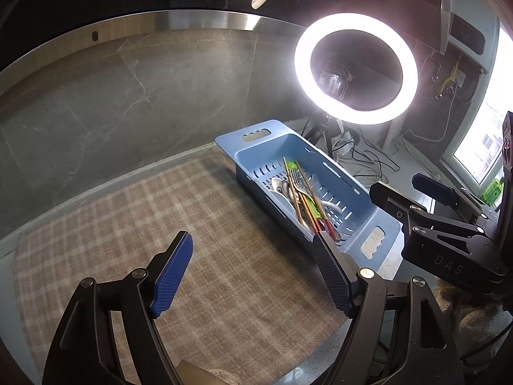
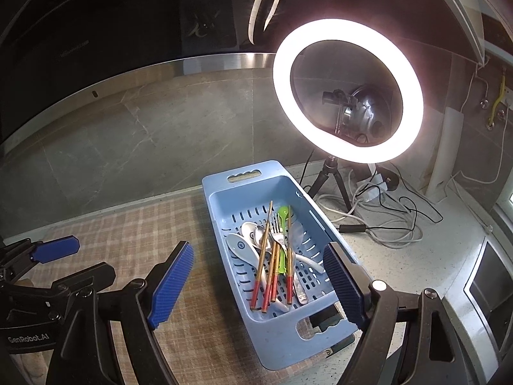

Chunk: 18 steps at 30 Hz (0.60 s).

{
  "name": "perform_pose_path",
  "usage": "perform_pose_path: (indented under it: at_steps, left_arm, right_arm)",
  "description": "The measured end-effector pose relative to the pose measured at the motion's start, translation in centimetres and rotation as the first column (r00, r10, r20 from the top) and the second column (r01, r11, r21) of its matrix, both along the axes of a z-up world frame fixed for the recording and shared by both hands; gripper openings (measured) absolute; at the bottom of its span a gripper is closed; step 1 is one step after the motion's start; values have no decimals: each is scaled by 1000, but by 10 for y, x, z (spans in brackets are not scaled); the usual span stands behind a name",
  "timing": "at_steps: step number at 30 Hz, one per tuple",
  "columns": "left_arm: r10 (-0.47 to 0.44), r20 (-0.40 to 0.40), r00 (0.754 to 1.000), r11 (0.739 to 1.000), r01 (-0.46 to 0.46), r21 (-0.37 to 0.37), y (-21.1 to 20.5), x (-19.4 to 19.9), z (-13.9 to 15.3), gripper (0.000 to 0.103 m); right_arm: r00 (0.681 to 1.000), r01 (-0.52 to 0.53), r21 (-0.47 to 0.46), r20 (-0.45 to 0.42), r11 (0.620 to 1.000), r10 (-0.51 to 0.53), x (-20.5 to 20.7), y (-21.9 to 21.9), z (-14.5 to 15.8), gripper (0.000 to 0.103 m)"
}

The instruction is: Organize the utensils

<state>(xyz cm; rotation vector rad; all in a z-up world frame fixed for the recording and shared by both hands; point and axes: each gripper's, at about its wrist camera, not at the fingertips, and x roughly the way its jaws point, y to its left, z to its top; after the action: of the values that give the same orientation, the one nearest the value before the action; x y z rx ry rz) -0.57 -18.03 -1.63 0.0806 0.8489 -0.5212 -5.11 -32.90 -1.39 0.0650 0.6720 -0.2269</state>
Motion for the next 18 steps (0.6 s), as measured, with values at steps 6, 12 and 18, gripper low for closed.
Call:
perform_pose_path:
  at_steps: [6, 12, 18]
  left_arm:
    - [1, 0, 1000, 1000, -1, -3, 0, 0, 1, 77]
    - [1, 2, 1000, 1000, -1, -4, 0, 0, 1, 77]
    - [2, 2, 1000, 1000, -2, -7, 0, 0, 1, 77]
  right_arm:
    - [1000, 0, 1, -6, 1000, 0, 1, 0, -2, 80]
    - [1000, 1, -2, -5, 1000, -1, 1, 1, -2, 80]
    - [1000, -2, -1, -11, 1000, 2, 2, 0, -3, 80]
